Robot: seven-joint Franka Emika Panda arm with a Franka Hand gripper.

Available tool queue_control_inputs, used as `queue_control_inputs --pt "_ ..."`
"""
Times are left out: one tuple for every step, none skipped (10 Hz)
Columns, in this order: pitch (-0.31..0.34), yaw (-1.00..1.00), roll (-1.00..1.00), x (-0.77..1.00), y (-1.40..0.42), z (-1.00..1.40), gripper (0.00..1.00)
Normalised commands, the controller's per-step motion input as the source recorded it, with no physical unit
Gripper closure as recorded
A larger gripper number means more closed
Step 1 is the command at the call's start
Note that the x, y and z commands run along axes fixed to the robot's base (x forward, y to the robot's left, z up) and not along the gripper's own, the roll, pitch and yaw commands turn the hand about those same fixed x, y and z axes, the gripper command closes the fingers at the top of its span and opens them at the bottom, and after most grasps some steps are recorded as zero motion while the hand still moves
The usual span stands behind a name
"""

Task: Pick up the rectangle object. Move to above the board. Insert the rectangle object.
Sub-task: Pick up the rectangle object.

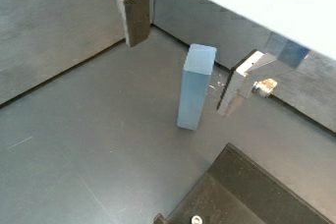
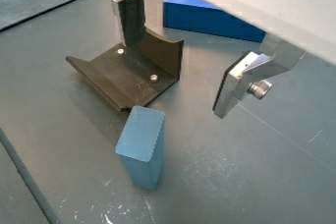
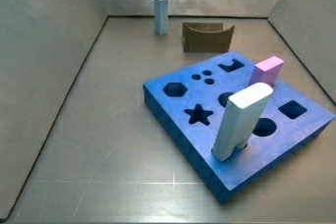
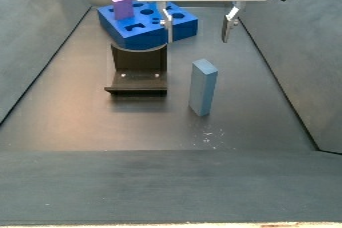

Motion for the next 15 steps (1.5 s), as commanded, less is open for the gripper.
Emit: queue_control_inputs --pt "0.0 0.01 0.0 0.0 0.05 0.0 0.0" --pt "0.0 0.15 0.0 0.01 0.08 0.0 0.0" --pt "0.0 0.29 -0.01 0.01 0.1 0.0 0.0" --pt "0.0 0.2 0.0 0.0 0.11 0.0 0.0" --pt "0.0 0.1 0.0 0.0 0.2 0.0 0.0" --pt "-0.037 0.51 -0.18 0.04 0.45 -0.03 0.0" --pt "-0.1 0.61 -0.18 0.0 0.44 -0.07 0.0" --pt "-0.014 0.48 0.0 0.05 0.18 0.0 0.0" --pt "0.0 0.0 0.0 0.0 0.03 0.0 0.0" --pt "-0.12 0.42 -0.57 -0.38 0.55 -0.11 0.0" --pt "-0.12 0.64 -0.45 -0.34 0.47 -0.2 0.0" --pt "0.0 0.0 0.0 0.0 0.0 -0.02 0.0" --pt "-0.214 0.01 -0.03 -0.04 -0.11 -0.35 0.0" --pt "-0.429 0.05 -0.05 -0.31 -0.03 -0.79 0.0" --pt "-0.429 0.02 -0.06 -0.23 -0.03 -0.8 0.0"
